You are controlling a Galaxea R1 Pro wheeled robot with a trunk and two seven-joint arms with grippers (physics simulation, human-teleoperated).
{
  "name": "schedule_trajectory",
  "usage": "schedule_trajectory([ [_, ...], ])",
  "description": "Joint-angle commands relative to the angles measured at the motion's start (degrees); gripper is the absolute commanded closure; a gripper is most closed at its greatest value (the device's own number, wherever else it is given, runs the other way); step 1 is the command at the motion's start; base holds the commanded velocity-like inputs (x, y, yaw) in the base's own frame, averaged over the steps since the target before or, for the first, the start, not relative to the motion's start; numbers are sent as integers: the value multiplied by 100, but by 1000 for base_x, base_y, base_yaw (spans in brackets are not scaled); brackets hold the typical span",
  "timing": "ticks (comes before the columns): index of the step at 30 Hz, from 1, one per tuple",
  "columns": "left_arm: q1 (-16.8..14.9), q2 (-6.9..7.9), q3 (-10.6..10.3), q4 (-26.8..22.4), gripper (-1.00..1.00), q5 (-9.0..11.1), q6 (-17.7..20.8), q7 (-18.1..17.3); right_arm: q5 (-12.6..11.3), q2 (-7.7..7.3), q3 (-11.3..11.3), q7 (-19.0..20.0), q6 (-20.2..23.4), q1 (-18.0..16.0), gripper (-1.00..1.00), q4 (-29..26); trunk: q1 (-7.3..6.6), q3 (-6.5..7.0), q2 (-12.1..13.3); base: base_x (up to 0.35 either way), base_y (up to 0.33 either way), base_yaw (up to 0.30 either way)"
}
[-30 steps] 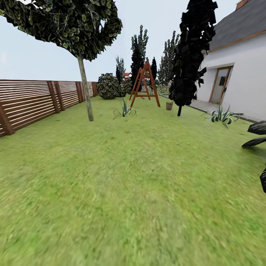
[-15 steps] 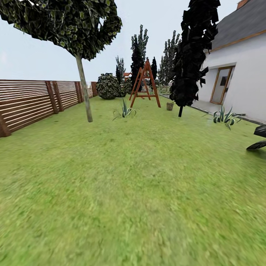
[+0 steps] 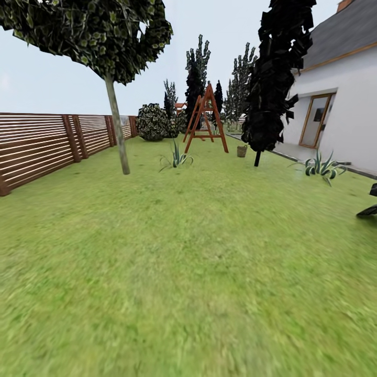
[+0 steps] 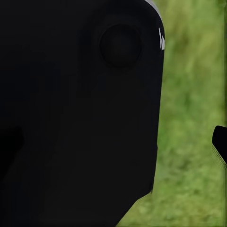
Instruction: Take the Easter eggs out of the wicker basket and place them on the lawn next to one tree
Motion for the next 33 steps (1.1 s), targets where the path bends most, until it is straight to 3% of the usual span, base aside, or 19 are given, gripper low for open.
schedule_trajectory([
  [1,-3,1,-38,3,-100,-7,-20,7,5,0,-4,-5,-12,1,-100,-5,3,-5,-2,309,0,0],
  [33,-3,1,-38,3,-100,-7,-21,7,4,0,-4,-5,-12,1,-100,-5,3,-5,-2,307,0,0],
])
